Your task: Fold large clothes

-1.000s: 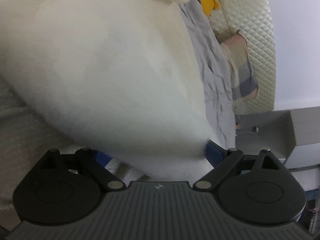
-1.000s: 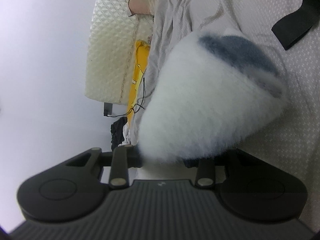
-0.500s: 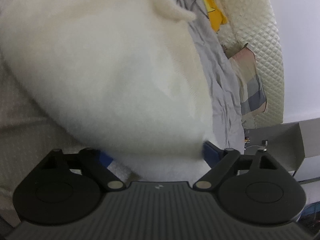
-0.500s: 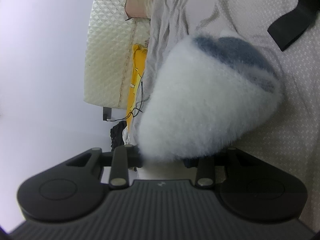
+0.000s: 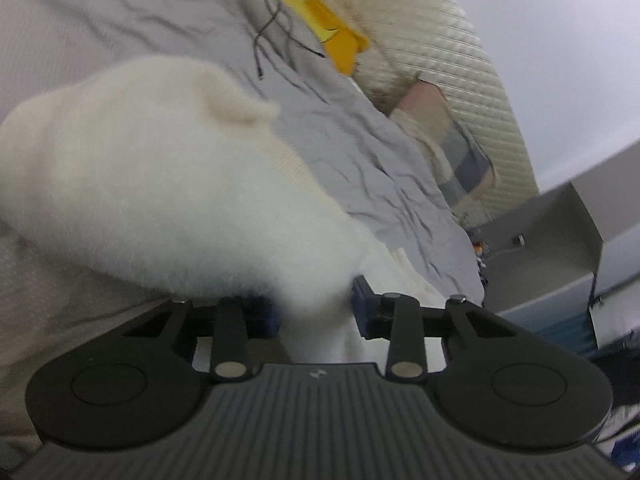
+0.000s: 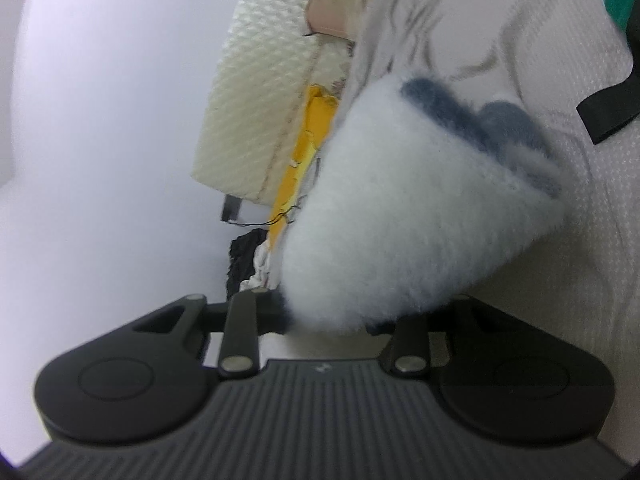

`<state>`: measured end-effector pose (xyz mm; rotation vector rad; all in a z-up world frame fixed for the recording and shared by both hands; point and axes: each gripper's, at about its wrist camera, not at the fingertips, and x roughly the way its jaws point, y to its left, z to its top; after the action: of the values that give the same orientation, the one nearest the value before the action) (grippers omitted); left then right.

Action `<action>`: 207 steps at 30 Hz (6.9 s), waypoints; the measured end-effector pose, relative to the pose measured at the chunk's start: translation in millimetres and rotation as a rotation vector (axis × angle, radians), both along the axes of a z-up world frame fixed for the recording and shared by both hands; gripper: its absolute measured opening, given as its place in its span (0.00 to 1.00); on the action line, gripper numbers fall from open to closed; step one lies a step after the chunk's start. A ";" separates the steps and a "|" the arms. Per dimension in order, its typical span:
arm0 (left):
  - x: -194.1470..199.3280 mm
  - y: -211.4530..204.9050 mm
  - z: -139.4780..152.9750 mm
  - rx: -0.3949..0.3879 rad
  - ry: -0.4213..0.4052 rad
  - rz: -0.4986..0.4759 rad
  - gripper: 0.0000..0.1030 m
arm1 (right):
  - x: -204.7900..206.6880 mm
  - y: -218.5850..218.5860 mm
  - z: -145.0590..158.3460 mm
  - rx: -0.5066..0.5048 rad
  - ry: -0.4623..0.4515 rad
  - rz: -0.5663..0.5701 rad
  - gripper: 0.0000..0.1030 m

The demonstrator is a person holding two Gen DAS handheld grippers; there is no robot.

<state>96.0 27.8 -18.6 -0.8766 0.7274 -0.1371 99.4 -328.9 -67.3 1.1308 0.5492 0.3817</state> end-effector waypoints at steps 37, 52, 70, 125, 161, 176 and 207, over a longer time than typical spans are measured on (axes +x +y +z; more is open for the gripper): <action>150.6 -9.7 -46.6 0.380 0.027 -0.139 0.71 | 133.0 17.4 -22.4 -0.381 0.157 0.062 0.59; 168.9 -28.6 -70.6 0.545 -0.068 -0.163 0.81 | 151.8 15.8 -40.0 -0.369 0.159 0.075 0.59; 86.4 70.2 -3.7 0.584 -0.121 0.165 0.85 | 153.5 12.0 2.6 -0.594 0.019 0.041 0.88; 231.1 94.4 -97.0 0.398 0.011 0.107 0.39 | 127.3 6.7 -24.9 -0.847 0.147 -0.152 0.30; 113.3 -24.4 -64.1 0.766 -0.099 -0.121 0.75 | 94.4 69.2 1.0 -0.937 -0.059 0.052 0.60; 123.4 -26.6 -73.9 0.767 -0.062 -0.087 0.83 | 100.4 73.7 -23.6 -0.938 -0.006 0.076 0.60; 89.9 62.5 -139.0 -0.150 0.156 0.136 0.68 | 81.2 89.3 -11.9 -0.895 0.006 0.095 0.69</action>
<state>185.9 90.3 -157.7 -1.0859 0.8080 -0.0015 180.6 -239.5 -79.2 0.2445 0.6816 0.1729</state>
